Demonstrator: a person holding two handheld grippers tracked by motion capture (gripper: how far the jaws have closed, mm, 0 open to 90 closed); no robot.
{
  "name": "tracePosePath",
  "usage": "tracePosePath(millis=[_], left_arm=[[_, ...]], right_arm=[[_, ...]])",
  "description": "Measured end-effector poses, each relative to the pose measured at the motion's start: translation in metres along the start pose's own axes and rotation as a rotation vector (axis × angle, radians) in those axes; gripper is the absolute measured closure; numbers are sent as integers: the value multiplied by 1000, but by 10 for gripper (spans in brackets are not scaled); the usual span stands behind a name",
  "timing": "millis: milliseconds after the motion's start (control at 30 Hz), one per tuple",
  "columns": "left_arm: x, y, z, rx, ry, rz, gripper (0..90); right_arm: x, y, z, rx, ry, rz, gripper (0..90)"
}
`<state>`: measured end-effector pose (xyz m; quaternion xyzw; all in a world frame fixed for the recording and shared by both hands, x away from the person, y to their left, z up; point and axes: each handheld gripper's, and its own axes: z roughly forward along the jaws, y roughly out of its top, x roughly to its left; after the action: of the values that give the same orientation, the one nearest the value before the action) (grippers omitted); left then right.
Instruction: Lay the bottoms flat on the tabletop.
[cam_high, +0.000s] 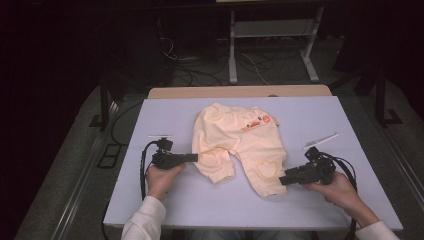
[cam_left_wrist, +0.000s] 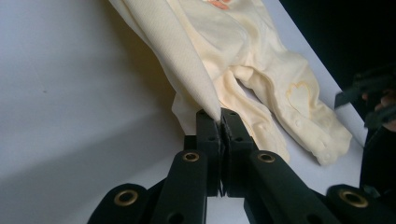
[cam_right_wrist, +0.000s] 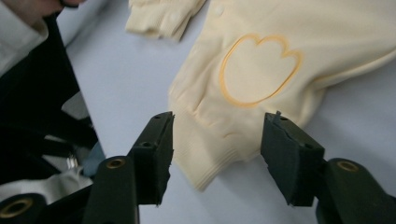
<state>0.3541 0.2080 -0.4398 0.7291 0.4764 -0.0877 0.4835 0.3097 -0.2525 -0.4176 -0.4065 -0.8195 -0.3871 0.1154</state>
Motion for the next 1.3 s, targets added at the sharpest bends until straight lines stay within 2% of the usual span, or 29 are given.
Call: tracePosePath(millis=[133,300,467,567,633,733,833,1000,1100,1300], left_arm=[[1,-1,-1,2,-10,-3,865],[0,-2,-1,-1,-13,-6,864],[0,-2,-2,-1,-32,-4,864],[1,-2,-2,0,-51,-8,864],[1,-1,-4,6,-51,-1,864],[3,1,-9,14,-26,16,864],[6,2,-13,10,6,28,864],[10,2,-18,-12,43,26,863],[12,2,-18,-3,76,39,863],[12,2,-18,-8,100,48,851]], right_arm=[[-8,7,-3,-36,-53,18,414],[-21,14,6,-31,-129,47,399],[-35,23,13,-66,-153,89,400],[-43,29,19,-76,-148,116,449],[-47,33,24,-77,-152,123,545],[-49,36,28,-71,-156,113,755],[-49,36,27,-72,-154,107,837],[-50,35,23,-85,-136,113,858],[-50,35,22,-94,-130,116,859],[-50,35,21,-110,-117,123,860]])
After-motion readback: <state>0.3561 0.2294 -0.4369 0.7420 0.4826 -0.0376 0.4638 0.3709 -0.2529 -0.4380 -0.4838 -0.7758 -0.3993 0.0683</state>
